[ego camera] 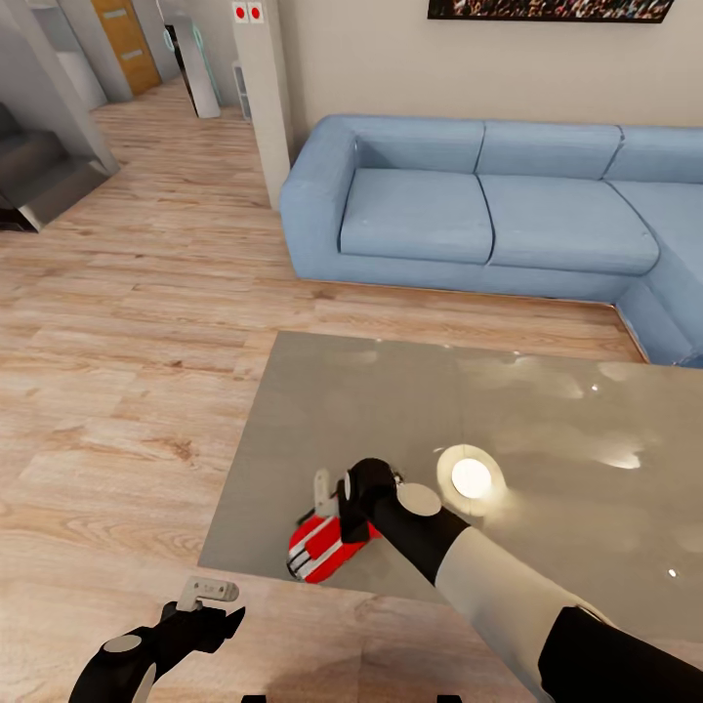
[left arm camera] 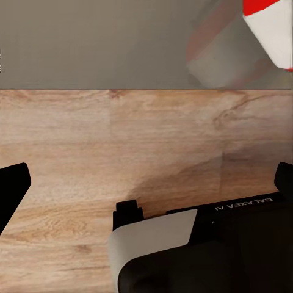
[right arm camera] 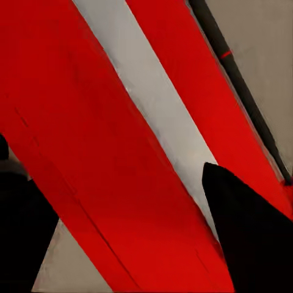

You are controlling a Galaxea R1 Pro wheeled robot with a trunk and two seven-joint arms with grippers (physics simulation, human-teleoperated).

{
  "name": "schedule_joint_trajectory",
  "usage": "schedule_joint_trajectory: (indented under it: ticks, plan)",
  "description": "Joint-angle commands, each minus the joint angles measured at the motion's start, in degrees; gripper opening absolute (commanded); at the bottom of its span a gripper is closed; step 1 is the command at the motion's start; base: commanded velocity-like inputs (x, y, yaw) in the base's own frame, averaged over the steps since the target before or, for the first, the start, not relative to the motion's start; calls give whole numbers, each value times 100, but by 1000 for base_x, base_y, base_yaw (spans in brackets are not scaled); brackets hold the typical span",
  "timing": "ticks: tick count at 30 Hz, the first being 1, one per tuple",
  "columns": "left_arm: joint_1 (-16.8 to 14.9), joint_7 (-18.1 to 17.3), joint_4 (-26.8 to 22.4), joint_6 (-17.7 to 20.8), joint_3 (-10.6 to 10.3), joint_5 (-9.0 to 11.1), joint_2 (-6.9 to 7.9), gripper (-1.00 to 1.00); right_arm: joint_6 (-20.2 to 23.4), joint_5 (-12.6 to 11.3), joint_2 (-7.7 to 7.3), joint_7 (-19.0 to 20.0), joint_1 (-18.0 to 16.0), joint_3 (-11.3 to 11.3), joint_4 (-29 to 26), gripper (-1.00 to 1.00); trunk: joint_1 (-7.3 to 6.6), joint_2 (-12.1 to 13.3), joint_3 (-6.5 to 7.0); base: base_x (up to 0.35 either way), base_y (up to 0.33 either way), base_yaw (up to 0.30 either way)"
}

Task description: Turn on the radio receiver that's on the table in the living room.

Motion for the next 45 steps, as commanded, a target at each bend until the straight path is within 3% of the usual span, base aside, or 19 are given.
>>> schedule_joint_trajectory:
  ticks: [1, 20, 21, 23, 30, 35, 45]
  plan:
    - [0, 0, -1, 0, 0, 0, 0, 100, 16, -4, 0, 8, 1, 9, 31, -100, 0, 0, 0, 0, 0, 0]
    - [0, 0, 0, 0, 0, 0, 0, 100, 27, 21, 0, -33, 1, 2, 76, -100, 0, 0, 0, 0, 0, 0]
    - [0, 0, 5, -3, 0, 0, 0, 100, 635, 31, 0, 821, -3, -180, -2658, -100, 0, 0, 0, 0, 0, 0]
    - [0, 0, 5, -6, 0, 0, 0, 100, 782, 38, -97, 965, -5, -262, -3026, -100, 0, 0, 0, 0, 0, 0]
    - [0, 0, 4, -7, 0, 0, 0, 100, 933, 53, -236, 1242, -7, -453, -3572, -100, 0, 0, 0, 0, 0, 0]
    - [0, 0, 2, -4, 0, 0, 0, 100, 945, 55, -256, 1273, -5, -612, -3624, -100, 0, 0, 0, 0, 0, 0]
    - [0, 0, 4, -2, 0, 0, 0, 100, 947, 55, -261, 1268, -7, -678, -3634, -100, 0, 0, 0, 0, 0, 0]
